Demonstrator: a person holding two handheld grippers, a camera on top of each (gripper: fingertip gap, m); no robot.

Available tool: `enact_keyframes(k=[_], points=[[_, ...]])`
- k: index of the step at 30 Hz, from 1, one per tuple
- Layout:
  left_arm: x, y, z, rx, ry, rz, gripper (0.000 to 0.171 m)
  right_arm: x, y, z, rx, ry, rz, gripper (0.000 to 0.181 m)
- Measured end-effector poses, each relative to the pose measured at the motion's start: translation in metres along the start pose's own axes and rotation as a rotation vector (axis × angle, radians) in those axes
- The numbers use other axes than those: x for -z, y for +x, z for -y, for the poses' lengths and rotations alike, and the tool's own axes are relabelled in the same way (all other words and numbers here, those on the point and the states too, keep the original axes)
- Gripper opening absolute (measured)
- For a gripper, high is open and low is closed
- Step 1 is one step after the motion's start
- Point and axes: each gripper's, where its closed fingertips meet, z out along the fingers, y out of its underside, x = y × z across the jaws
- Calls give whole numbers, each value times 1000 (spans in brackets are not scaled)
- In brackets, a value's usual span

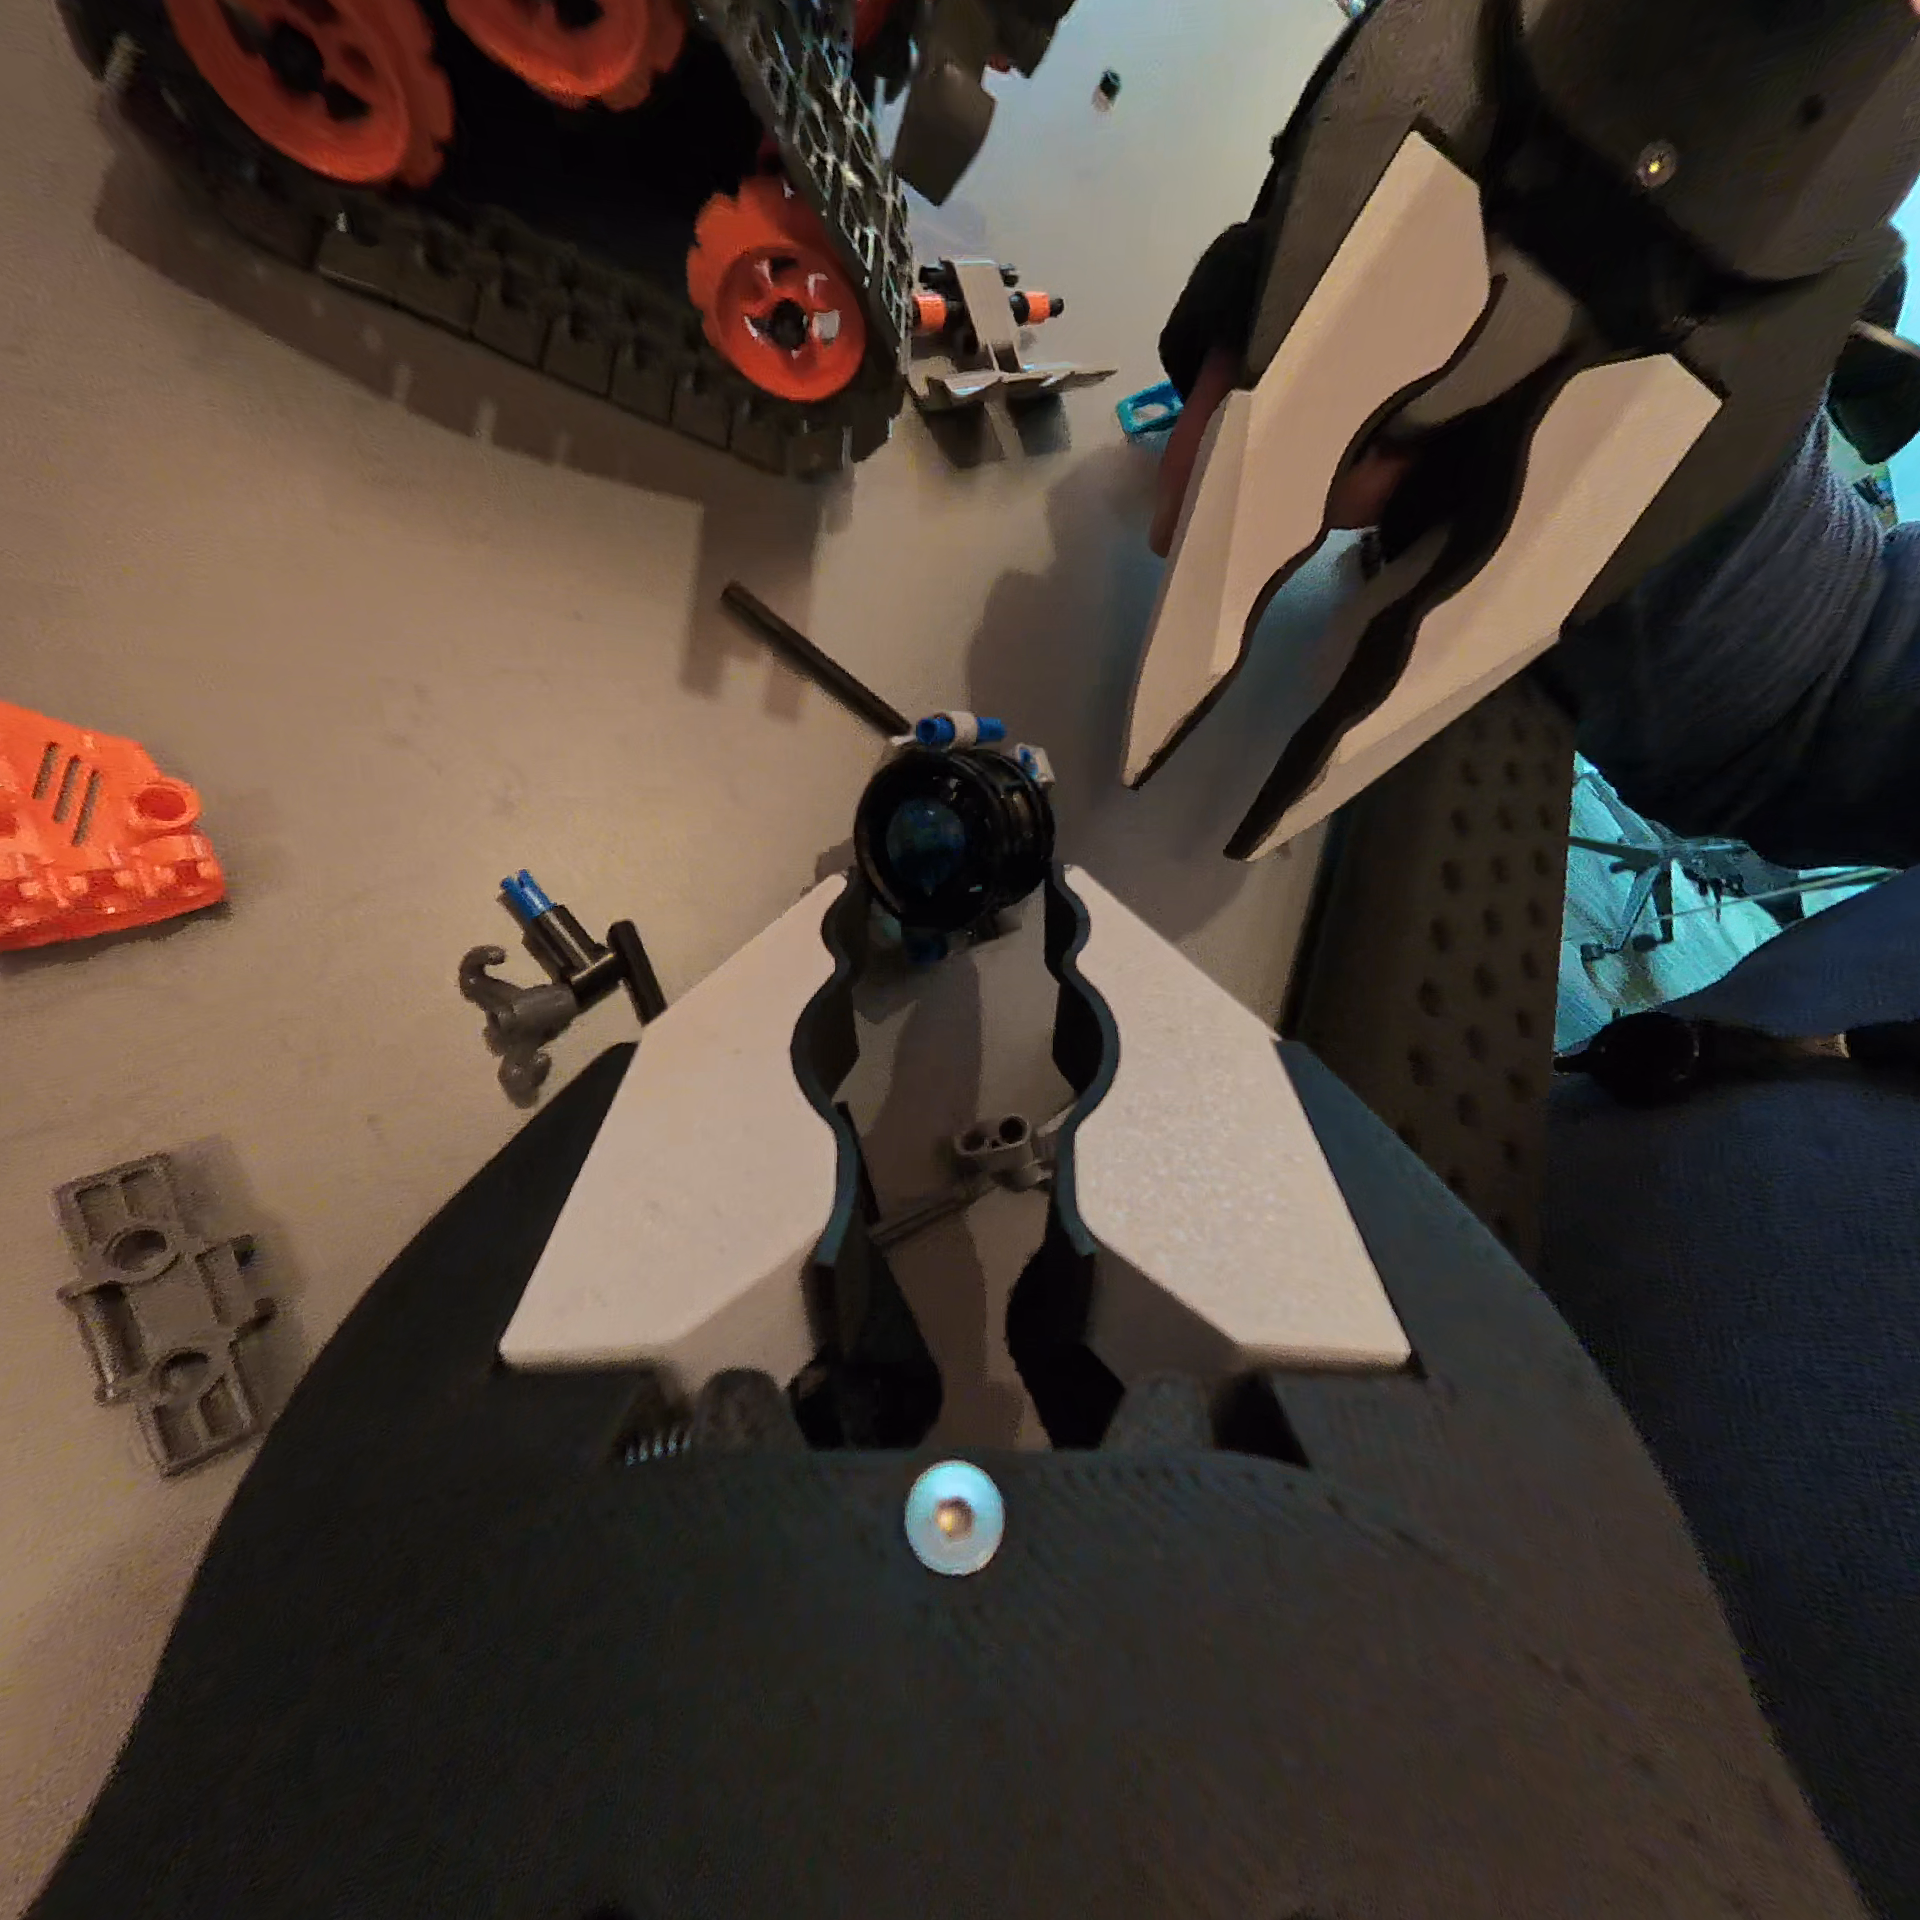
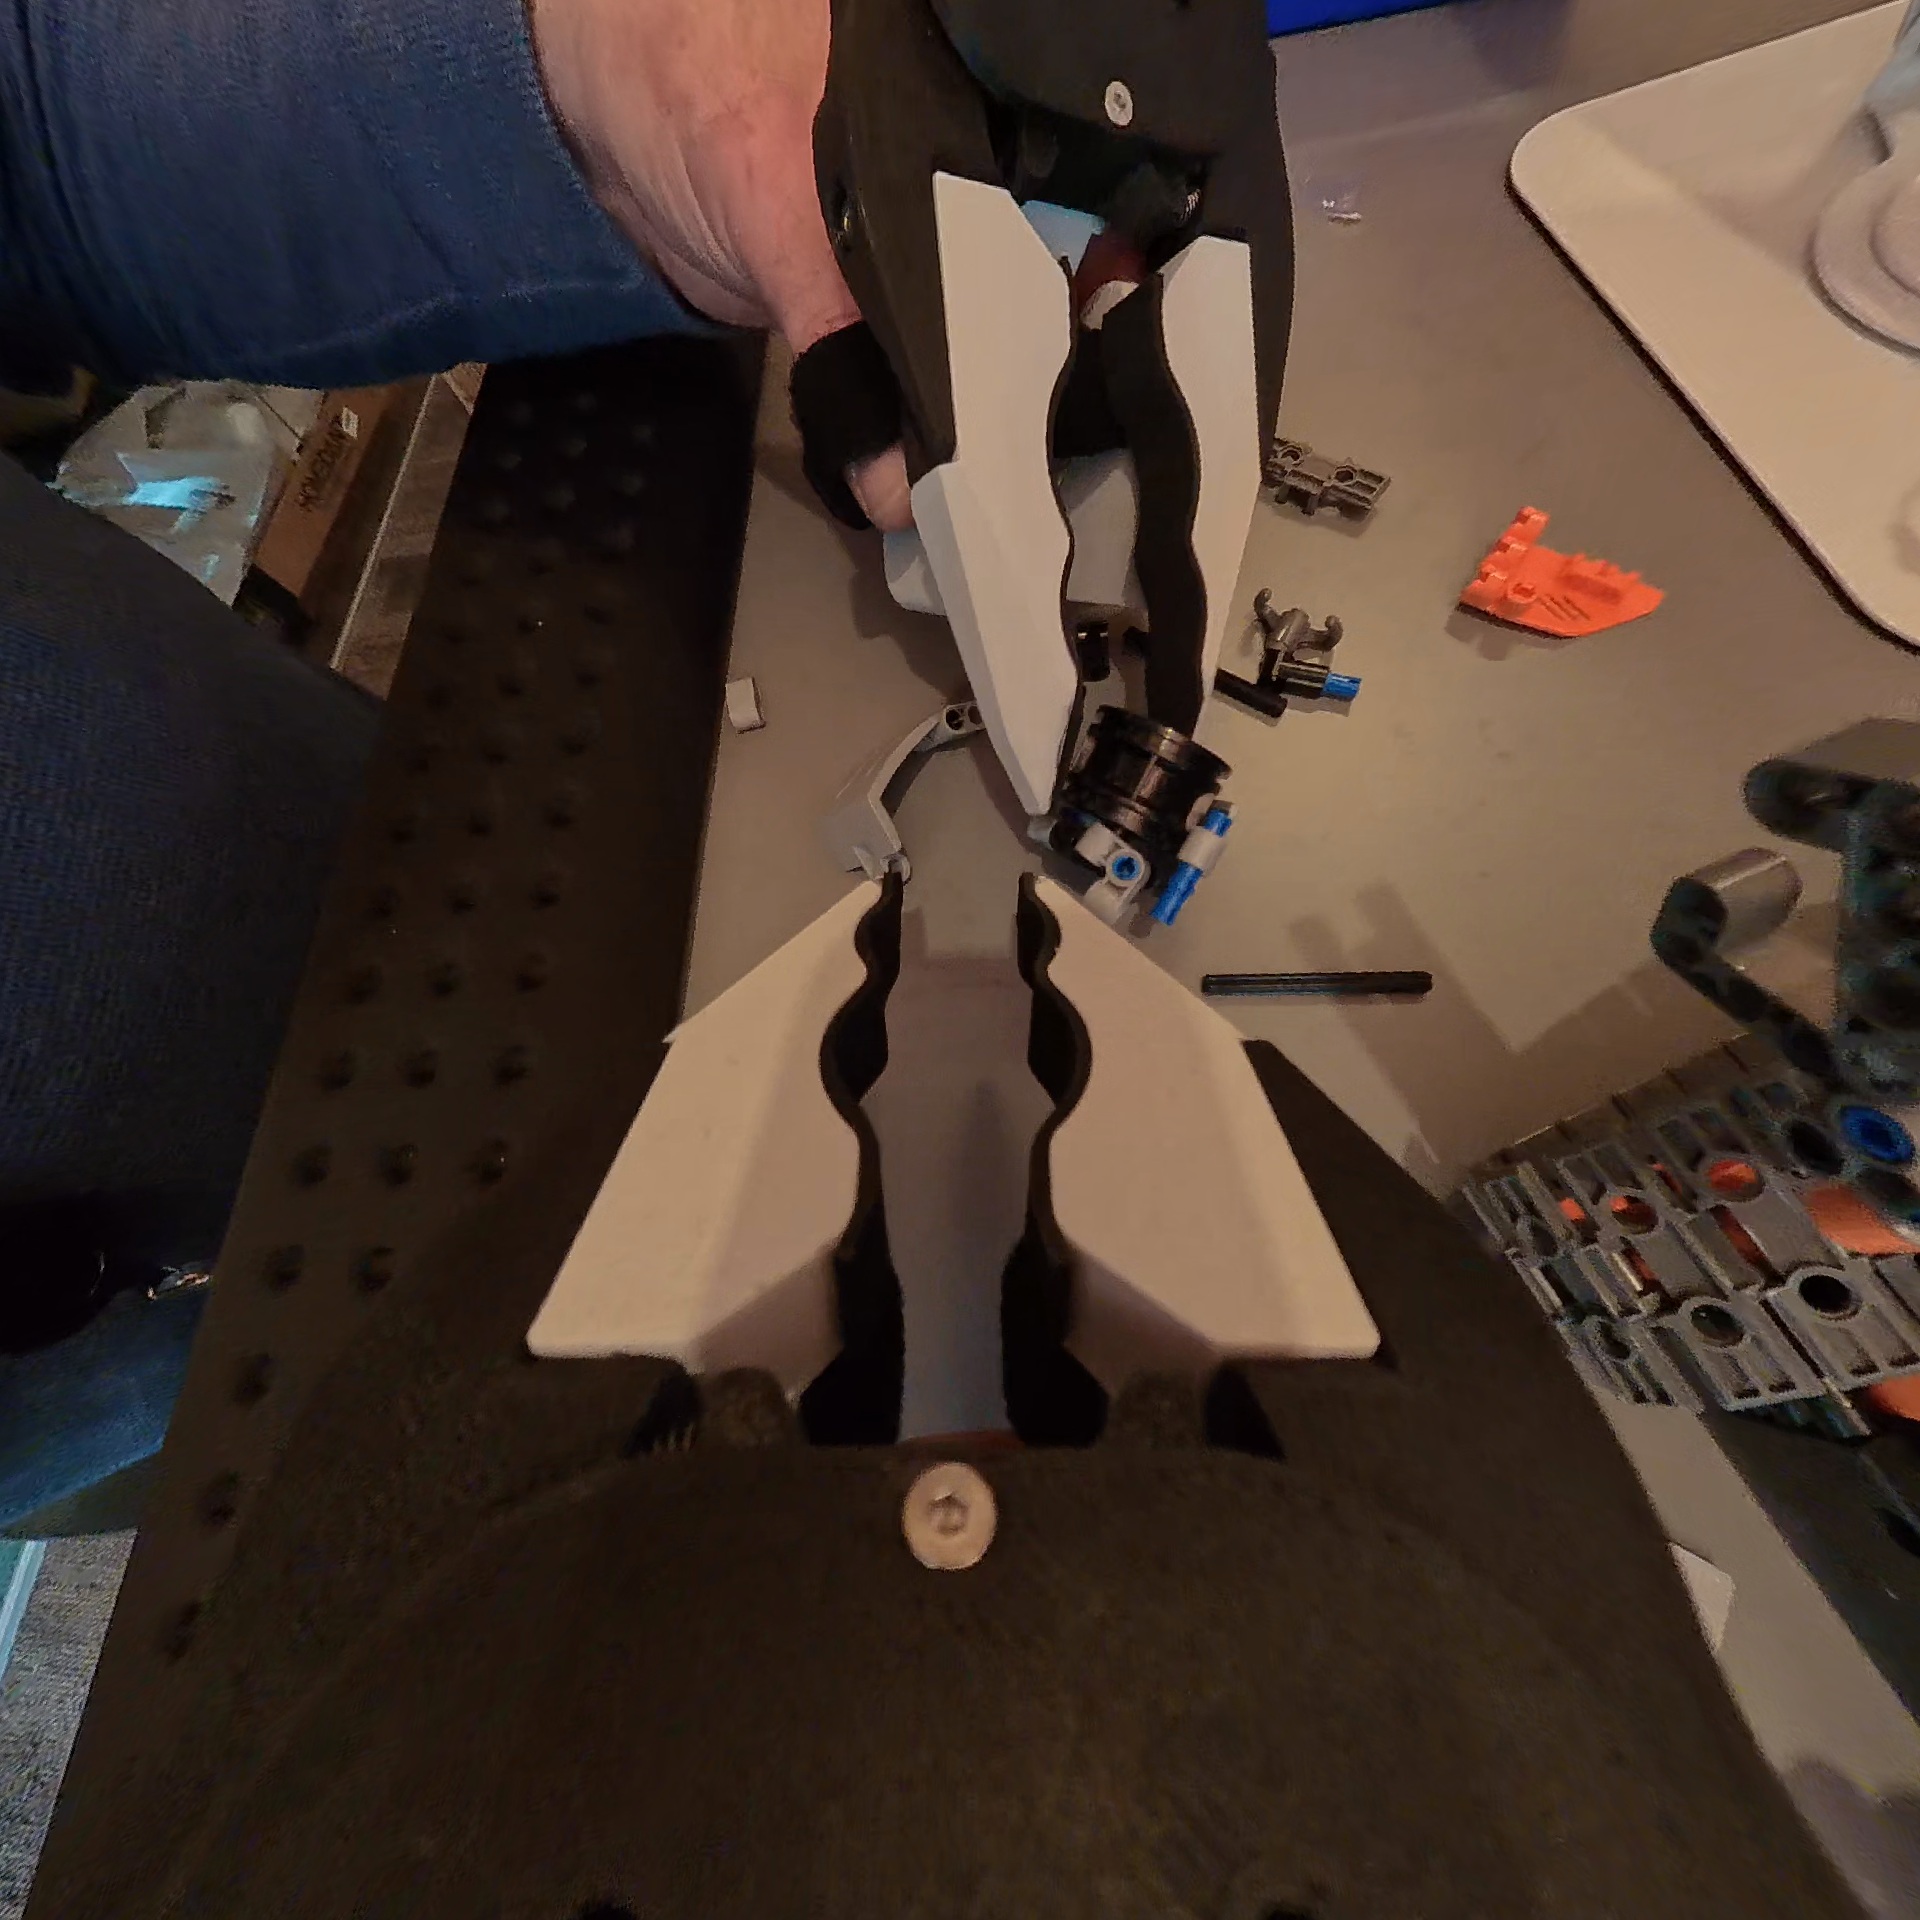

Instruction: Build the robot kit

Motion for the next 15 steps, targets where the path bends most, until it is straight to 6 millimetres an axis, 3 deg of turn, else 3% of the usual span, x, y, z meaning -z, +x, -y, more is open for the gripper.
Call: enact_keyframes(k=[4,9,15], points=[[7,5,-2,-42,-20,6,48,3,0,0,0,6,1,20],[27,15,-22,-201,-133,79,45,2,-8,5,18,20,25,21],[32,14,-38,-219,-156,92,43,-29,-21,11,34,-51,9,27]])
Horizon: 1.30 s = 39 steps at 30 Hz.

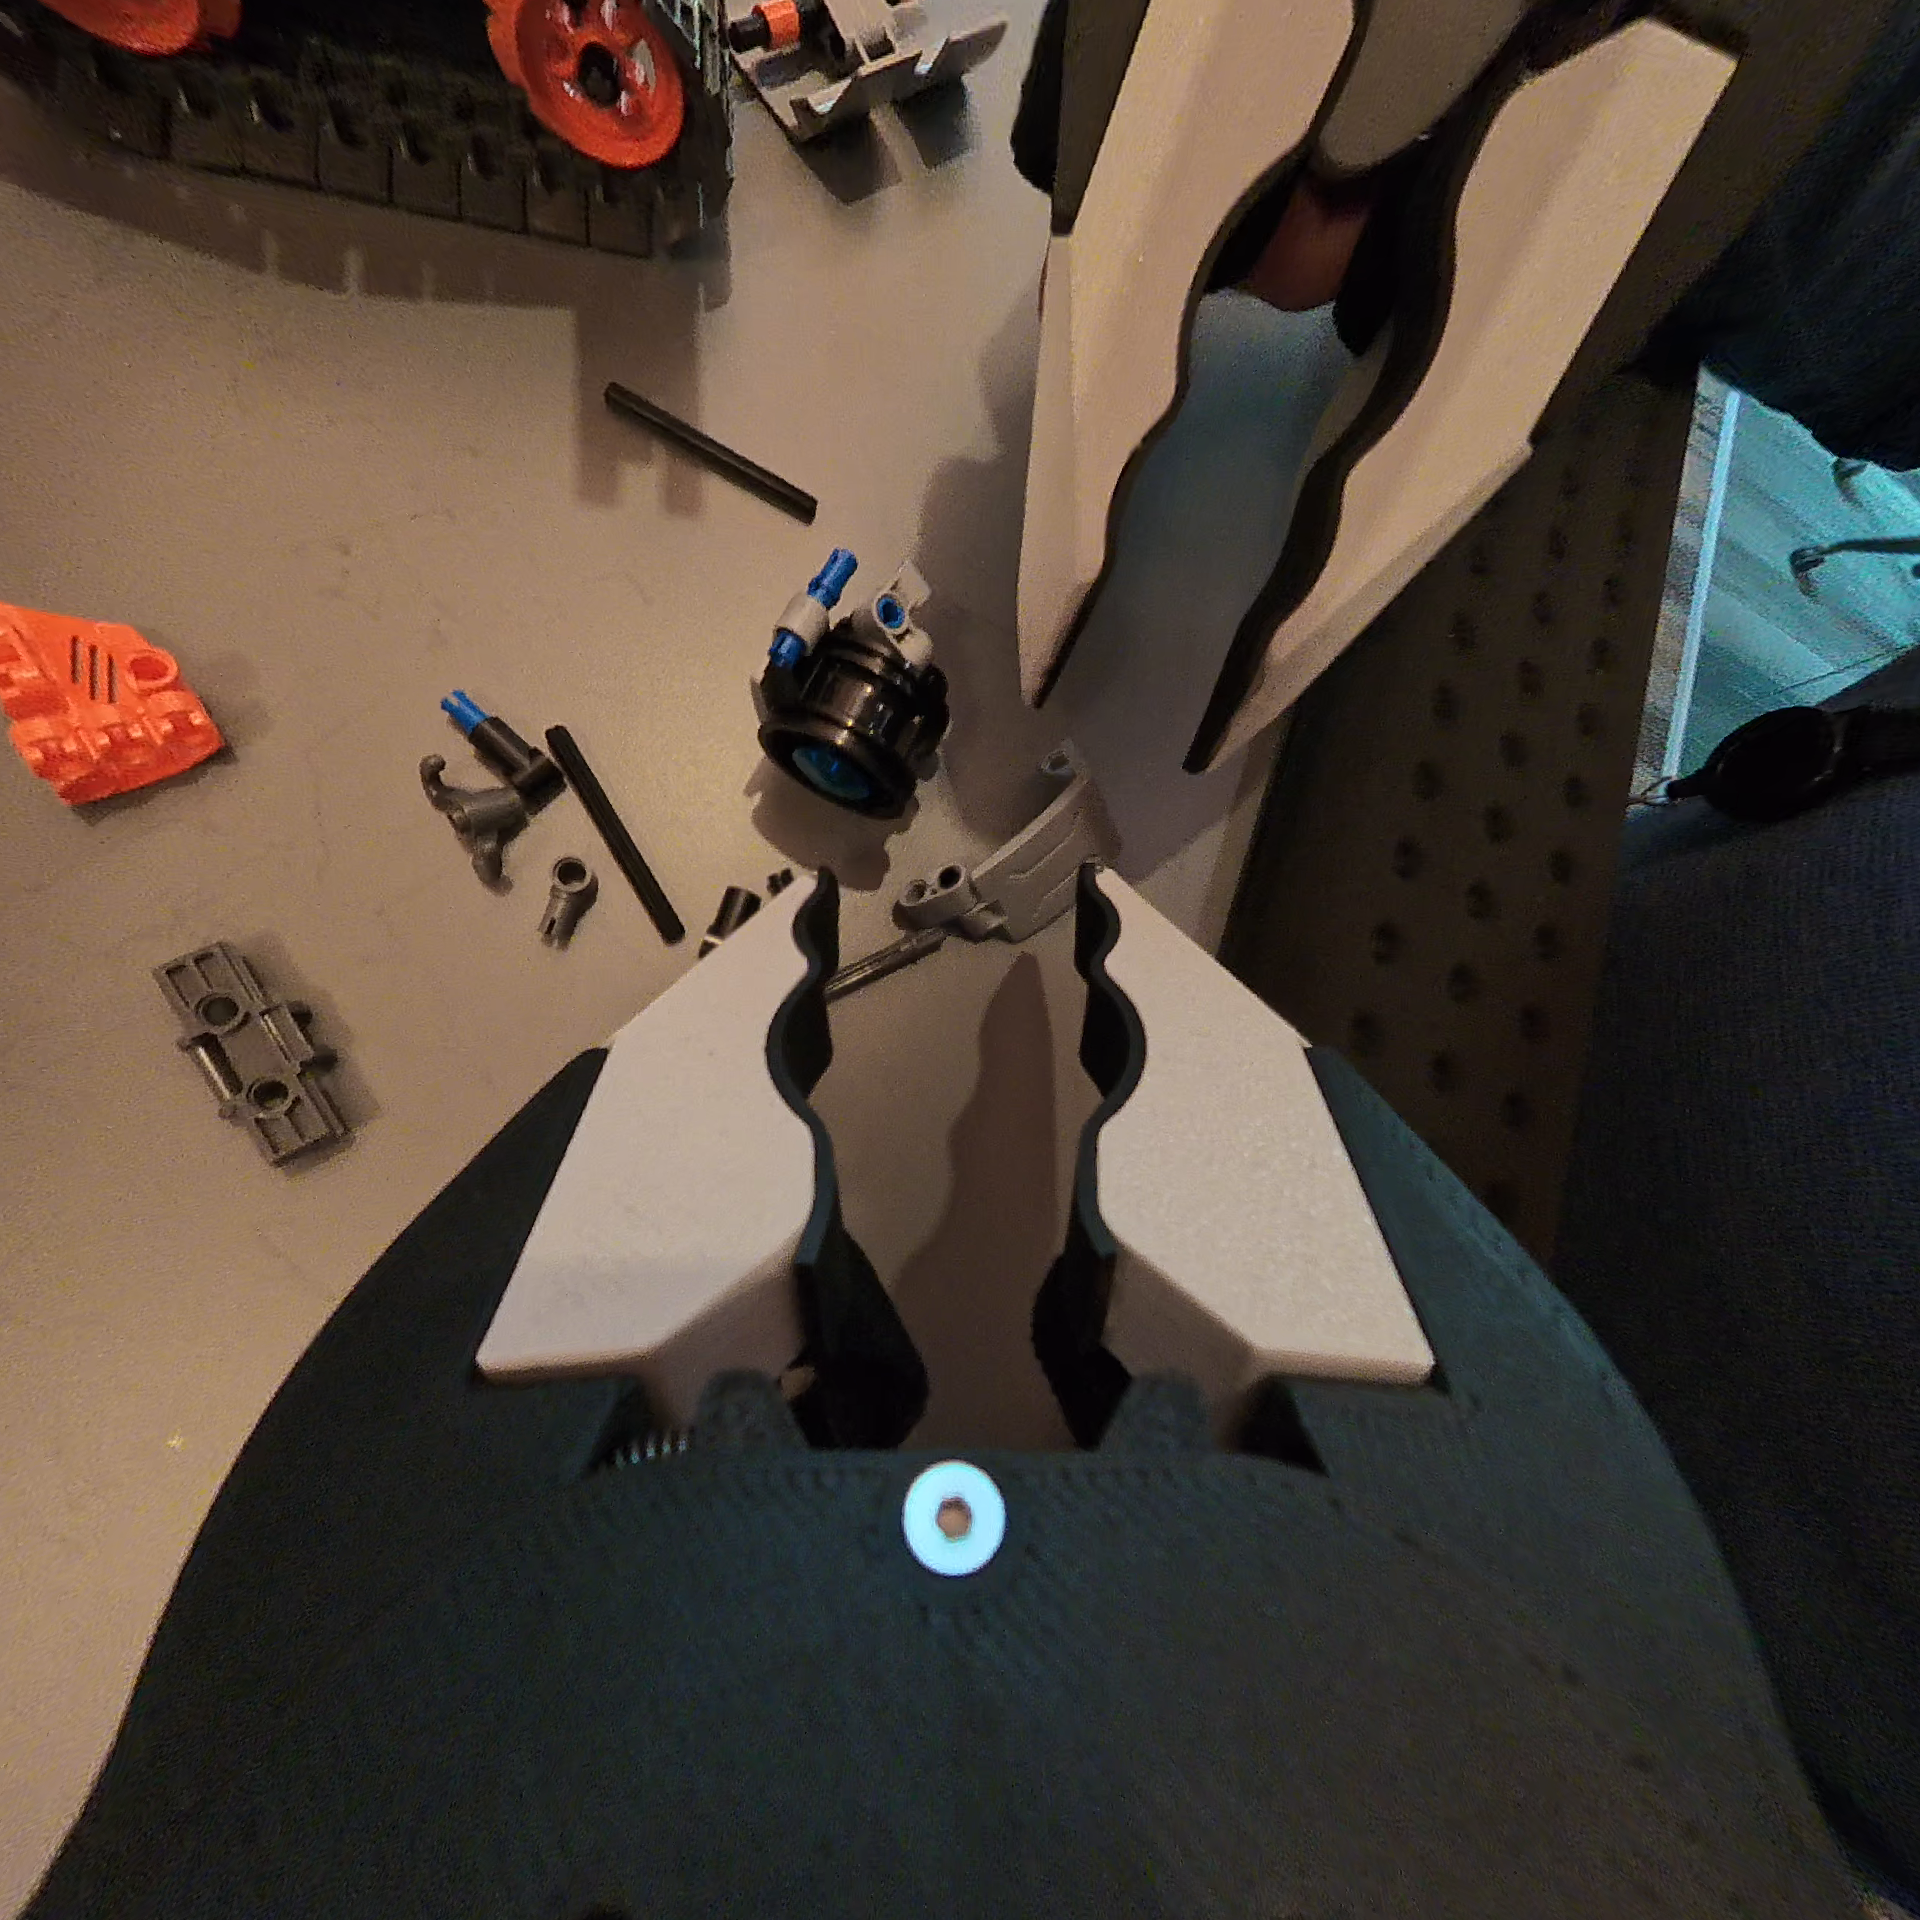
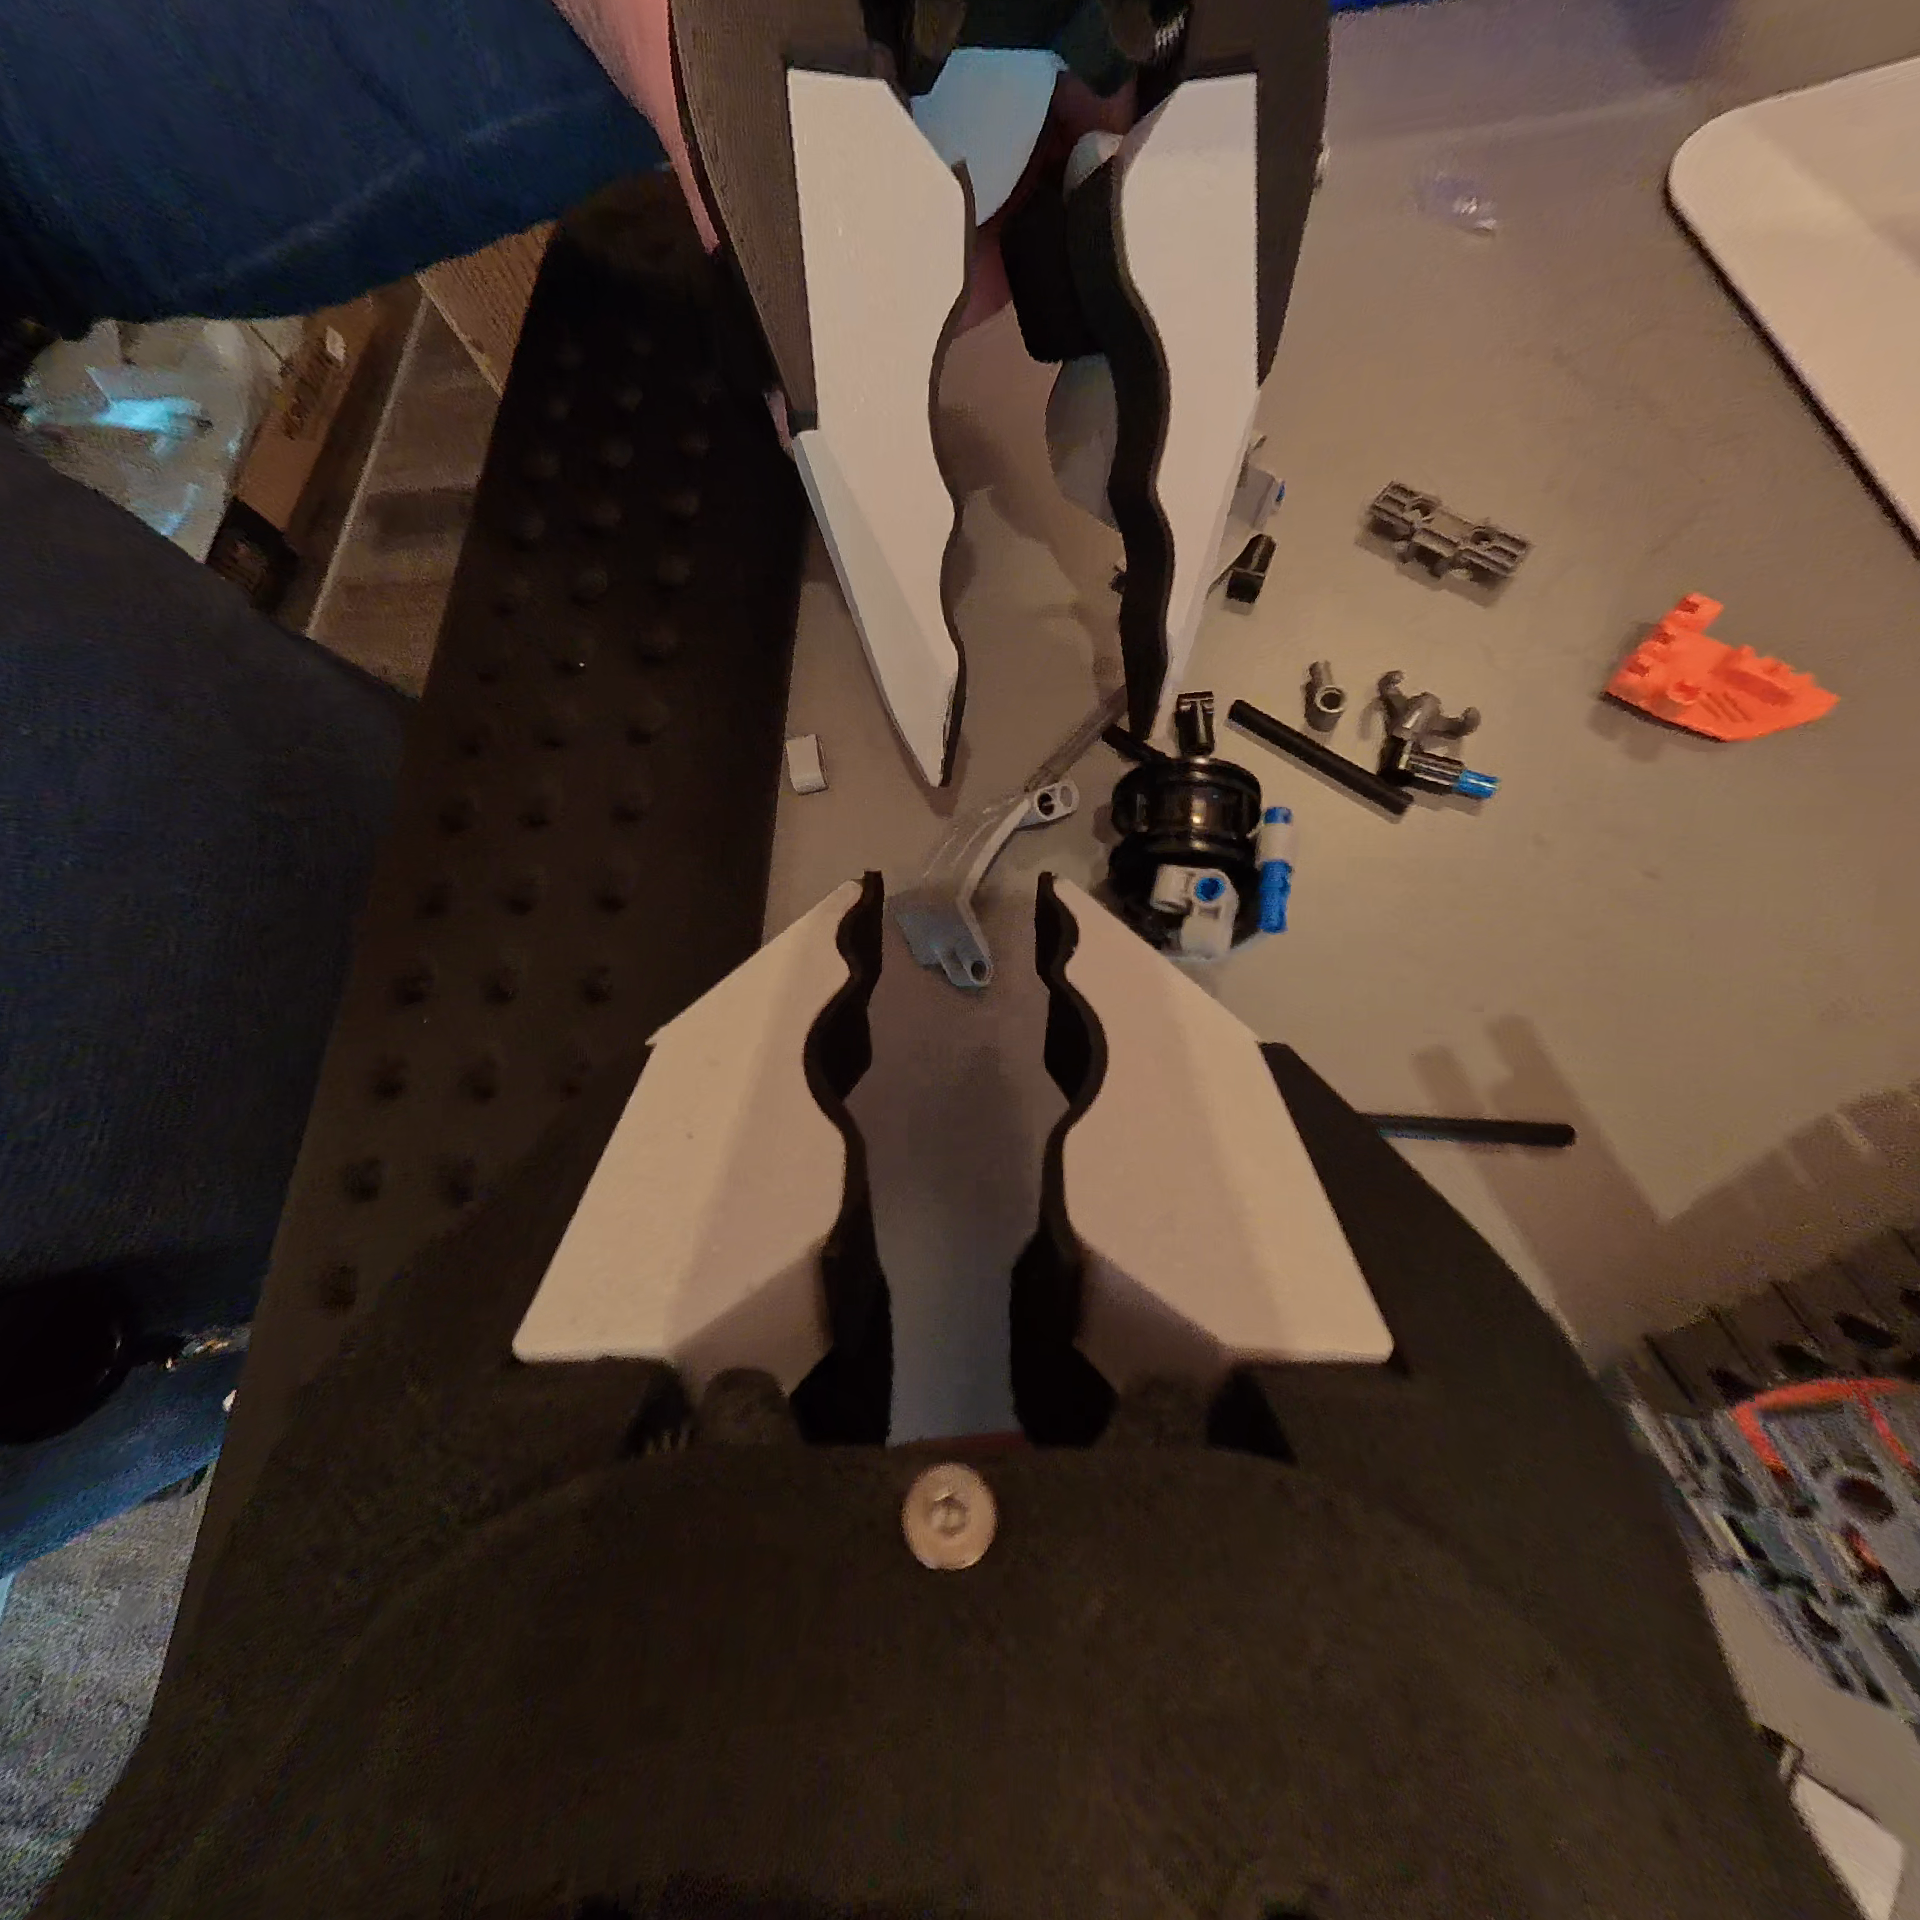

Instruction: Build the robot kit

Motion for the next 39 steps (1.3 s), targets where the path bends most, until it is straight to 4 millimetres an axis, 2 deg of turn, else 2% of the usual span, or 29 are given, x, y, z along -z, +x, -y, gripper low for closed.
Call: enact_keyframes(k=[2,7,14,19,24,27,29,32,39], points=[[0,-2,-3,-4,6,16,43,-10,-3,-1,-3,-32,2,26],[0,2,-4,-41,18,3,42,-21,-8,-9,-10,-62,43,3],[-2,17,-4,-173,24,-44,30,-8,-11,-8,150,-49,33,2],[-11,26,-5,-240,3,-79,13,-7,-19,-12,247,-79,49,2],[-17,28,-11,-257,-17,-84,9,-7,-15,-13,251,-94,13,2],[-17,32,-2,-221,44,-86,7,-9,-14,-7,210,-81,-2,13],[-18,28,-3,-242,40,-41,6,-13,-13,-6,215,-86,-25,11],[-20,34,-6,-266,38,-43,5,-19,-12,-9,223,-116,-47,3],[-22,36,-6,-333,26,2,10,-25,-13,-11,230,-136,-42,1]])
